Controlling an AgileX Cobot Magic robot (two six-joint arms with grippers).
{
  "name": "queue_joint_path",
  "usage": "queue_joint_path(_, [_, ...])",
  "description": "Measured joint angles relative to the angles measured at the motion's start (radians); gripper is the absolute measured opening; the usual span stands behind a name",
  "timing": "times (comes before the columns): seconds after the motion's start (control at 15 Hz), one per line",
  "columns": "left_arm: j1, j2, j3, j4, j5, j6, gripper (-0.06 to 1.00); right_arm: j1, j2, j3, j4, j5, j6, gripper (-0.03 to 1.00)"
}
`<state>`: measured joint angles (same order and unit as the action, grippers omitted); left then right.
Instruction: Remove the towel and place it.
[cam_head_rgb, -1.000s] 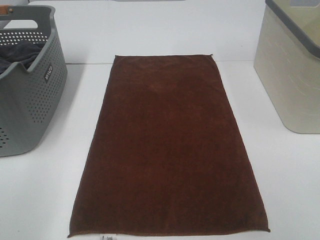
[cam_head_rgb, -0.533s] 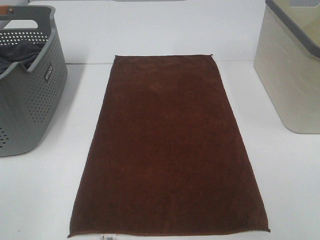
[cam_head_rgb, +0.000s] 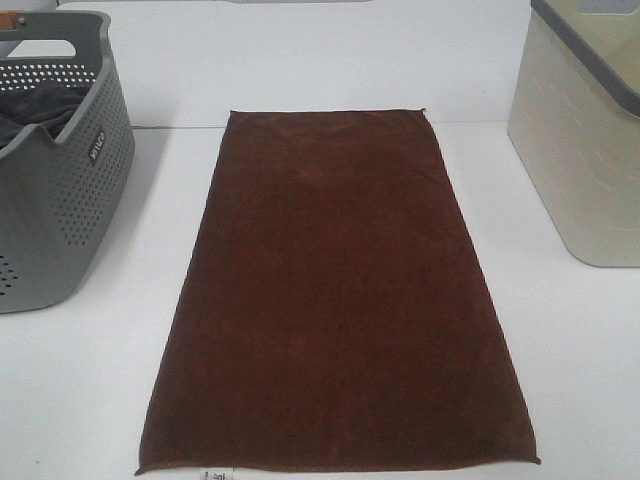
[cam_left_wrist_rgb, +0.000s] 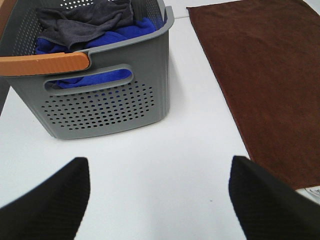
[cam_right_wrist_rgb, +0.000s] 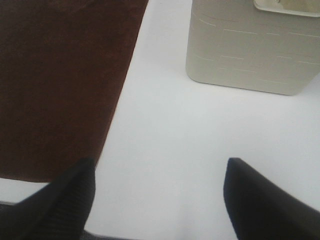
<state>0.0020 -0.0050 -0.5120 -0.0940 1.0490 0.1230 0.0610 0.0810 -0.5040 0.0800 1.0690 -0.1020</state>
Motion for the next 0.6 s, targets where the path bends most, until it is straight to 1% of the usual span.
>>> queue_joint_path(0.13, [0.000,0.000,0.000,0.000,0.000,0.000,0.73,-0.049,0.000,0.000,0.002,0.000,0.000,0.69])
queue_joint_path(0.2, [0.000,0.000,0.000,0.000,0.000,0.000,0.73,-0.056,0.000,0.000,0.002,0.000,0.000,0.69])
queue_joint_path(0.6, [0.000,0.000,0.000,0.000,0.000,0.000,0.73,-0.057,-0.084,0.000,0.012,0.000,0.000,0.69])
